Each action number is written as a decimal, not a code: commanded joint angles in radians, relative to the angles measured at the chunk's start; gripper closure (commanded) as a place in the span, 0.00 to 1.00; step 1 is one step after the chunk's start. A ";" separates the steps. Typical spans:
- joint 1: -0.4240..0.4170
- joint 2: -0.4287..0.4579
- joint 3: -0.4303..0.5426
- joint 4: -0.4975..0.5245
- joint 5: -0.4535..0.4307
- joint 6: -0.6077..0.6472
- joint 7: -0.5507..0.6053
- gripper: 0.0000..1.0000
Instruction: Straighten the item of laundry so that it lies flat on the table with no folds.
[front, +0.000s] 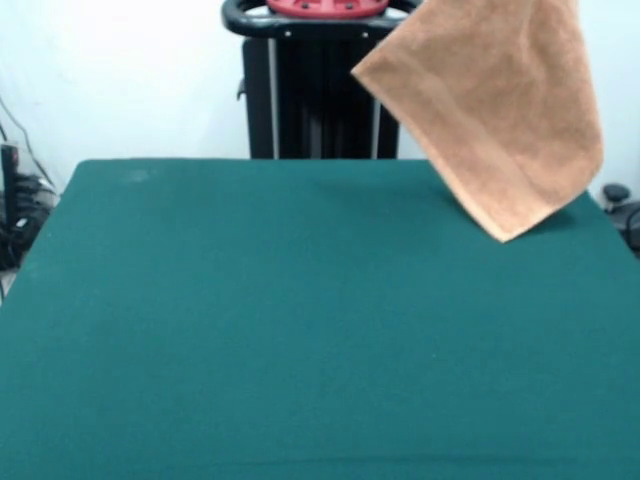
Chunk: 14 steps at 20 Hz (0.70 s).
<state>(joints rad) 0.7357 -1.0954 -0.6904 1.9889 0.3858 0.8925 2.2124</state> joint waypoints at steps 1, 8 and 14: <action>0.041 -0.023 -0.029 -0.059 -0.038 0.193 0.338 1.00; 0.068 -0.037 -0.007 -0.010 -0.003 0.173 0.419 1.00; 0.150 -0.078 -0.049 0.015 -0.025 0.203 0.508 1.00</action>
<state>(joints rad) 0.8326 -1.1599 -0.7281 1.9529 0.3804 0.9763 2.3610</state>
